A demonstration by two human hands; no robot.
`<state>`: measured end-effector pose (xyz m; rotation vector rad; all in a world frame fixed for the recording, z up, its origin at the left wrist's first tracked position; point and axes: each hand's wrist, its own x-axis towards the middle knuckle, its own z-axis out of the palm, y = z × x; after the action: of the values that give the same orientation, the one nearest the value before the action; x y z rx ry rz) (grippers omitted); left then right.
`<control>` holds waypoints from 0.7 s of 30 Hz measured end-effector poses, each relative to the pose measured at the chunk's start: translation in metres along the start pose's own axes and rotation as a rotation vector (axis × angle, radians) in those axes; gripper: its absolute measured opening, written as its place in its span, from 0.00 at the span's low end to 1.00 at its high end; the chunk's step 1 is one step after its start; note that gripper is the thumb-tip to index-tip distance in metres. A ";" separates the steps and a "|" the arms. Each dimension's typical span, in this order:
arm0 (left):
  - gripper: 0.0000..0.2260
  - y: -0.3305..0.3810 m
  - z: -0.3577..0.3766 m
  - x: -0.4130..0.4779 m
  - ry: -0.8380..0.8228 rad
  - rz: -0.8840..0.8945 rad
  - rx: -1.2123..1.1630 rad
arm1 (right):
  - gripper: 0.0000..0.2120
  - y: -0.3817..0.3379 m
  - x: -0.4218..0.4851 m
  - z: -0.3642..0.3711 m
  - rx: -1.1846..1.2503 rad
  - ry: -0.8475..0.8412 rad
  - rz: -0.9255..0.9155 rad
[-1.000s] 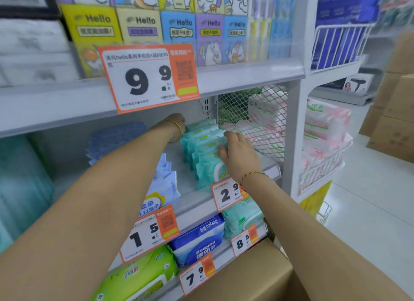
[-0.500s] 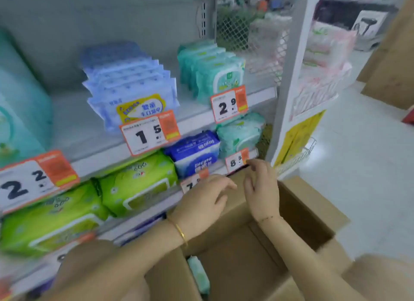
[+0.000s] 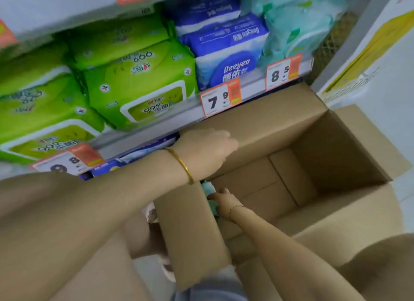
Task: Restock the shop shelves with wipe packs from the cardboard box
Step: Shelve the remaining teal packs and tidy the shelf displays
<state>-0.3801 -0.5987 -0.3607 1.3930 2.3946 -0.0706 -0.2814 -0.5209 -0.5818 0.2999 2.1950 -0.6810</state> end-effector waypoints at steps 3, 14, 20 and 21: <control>0.12 -0.005 -0.001 -0.002 -0.060 -0.024 0.031 | 0.29 0.003 0.014 0.015 0.000 -0.064 0.000; 0.13 -0.003 -0.006 0.005 -0.029 -0.053 -0.037 | 0.20 0.010 0.030 0.033 -0.091 0.087 0.095; 0.12 -0.006 -0.001 0.003 -0.006 -0.058 -0.040 | 0.16 0.007 0.035 0.037 0.046 0.162 0.202; 0.12 -0.006 -0.001 0.003 -0.005 -0.061 -0.042 | 0.15 0.004 0.035 0.038 0.049 0.182 0.194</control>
<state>-0.3867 -0.5990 -0.3619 1.2998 2.4199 -0.0390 -0.2780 -0.5391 -0.6302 0.6129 2.2848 -0.6200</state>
